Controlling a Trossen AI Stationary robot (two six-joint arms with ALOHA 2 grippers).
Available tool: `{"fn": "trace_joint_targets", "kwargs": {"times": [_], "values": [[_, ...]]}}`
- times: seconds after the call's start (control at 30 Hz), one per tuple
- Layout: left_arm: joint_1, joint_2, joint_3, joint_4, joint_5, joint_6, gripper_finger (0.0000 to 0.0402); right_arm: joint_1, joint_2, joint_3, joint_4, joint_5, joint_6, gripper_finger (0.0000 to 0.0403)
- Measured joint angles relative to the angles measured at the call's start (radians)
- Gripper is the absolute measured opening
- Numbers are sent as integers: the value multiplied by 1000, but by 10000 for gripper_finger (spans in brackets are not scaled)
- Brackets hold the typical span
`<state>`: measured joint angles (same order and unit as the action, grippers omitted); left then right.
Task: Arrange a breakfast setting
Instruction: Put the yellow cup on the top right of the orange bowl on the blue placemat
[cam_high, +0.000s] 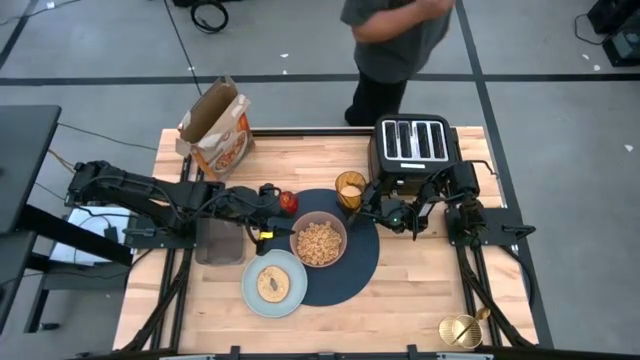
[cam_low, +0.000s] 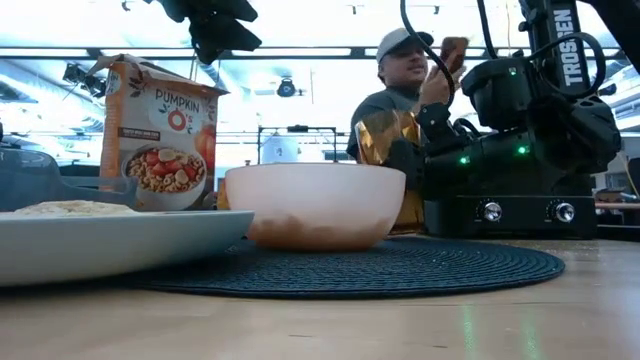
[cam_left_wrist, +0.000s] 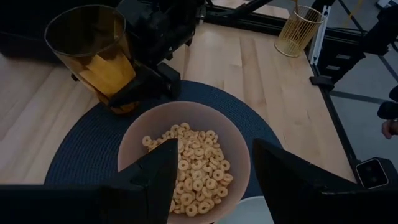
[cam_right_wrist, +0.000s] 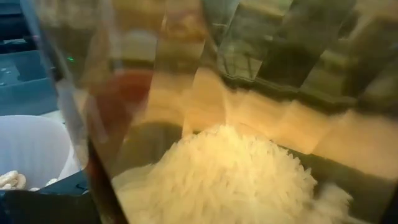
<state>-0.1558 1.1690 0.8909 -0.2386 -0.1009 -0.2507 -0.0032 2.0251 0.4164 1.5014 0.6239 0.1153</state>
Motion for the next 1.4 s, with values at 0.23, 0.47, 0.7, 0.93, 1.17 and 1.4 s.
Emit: {"fn": "trace_joint_targets", "kwargs": {"times": [0.23,0.47,0.7,0.93,1.17,1.4], "values": [[0,0,0,0,0,0,212,-1,0,0,2,-7,22,387],[0,0,0,0,0,0,212,0,0,-1,21,-19,14,381],[0,0,0,0,0,0,212,8,-14,-11,43,-19,-4,388],[0,0,0,0,0,0,212,12,-114,-68,-43,-26,20,387],[0,0,0,1,1,1,212,8,-173,-72,-170,-90,110,387],[0,0,0,1,0,1,212,-3,-140,-50,-126,-104,121,382]]}}
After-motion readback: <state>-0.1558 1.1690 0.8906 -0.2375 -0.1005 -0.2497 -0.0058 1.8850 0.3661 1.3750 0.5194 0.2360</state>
